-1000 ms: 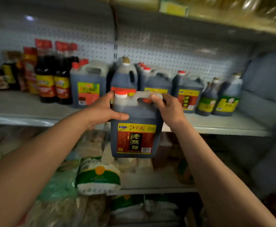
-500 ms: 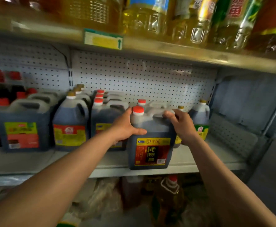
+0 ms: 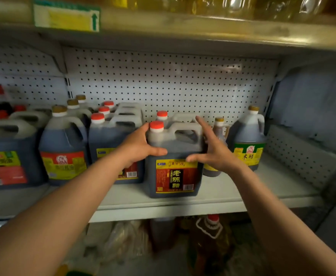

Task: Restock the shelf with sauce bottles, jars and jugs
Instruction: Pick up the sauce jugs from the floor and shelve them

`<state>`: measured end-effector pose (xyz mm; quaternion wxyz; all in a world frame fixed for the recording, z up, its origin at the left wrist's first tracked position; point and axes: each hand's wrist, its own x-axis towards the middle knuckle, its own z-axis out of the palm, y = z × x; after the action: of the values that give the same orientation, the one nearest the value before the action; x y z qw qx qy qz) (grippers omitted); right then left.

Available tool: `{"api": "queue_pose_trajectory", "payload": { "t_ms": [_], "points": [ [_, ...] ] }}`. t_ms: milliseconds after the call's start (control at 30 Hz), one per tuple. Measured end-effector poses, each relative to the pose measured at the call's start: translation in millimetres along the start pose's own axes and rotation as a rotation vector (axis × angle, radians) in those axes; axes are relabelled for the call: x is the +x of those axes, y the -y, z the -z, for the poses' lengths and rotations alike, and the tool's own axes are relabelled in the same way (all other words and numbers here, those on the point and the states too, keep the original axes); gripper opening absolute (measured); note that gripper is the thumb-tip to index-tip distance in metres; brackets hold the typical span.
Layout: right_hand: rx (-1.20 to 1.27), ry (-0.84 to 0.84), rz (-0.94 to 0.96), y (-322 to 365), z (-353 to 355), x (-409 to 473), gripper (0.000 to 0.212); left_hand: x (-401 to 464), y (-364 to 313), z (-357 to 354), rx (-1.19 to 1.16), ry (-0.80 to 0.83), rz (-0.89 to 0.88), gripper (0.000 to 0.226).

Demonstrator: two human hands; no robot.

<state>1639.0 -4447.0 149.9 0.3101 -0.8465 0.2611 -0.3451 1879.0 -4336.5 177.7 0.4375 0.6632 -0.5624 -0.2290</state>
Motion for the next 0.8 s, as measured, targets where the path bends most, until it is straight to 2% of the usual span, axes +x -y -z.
{"api": "queue_pose_trajectory", "payload": {
  "t_ms": [100, 300, 633, 800],
  "points": [
    [-0.121, -0.054, 0.033, -0.8, -1.0, 3.7, 0.117, 4.1, 1.2, 1.1, 0.057, -0.022, 0.017, 0.118],
    [-0.206, -0.117, 0.039, 6.4, -3.1, 10.1, 0.108, 12.9, -3.9, 1.3, 0.151, -0.066, 0.020, 0.093],
    [-0.275, -0.210, -0.162, 23.1, -23.2, -10.1, 0.113, -10.4, -5.0, -3.8, 0.232, -0.142, -0.014, 0.090],
    [-0.353, -0.472, -0.283, 52.4, -46.6, -32.0, 0.108, -31.3, 7.5, 27.7, 0.168, -0.143, 0.030, 0.096]
  ]
}}
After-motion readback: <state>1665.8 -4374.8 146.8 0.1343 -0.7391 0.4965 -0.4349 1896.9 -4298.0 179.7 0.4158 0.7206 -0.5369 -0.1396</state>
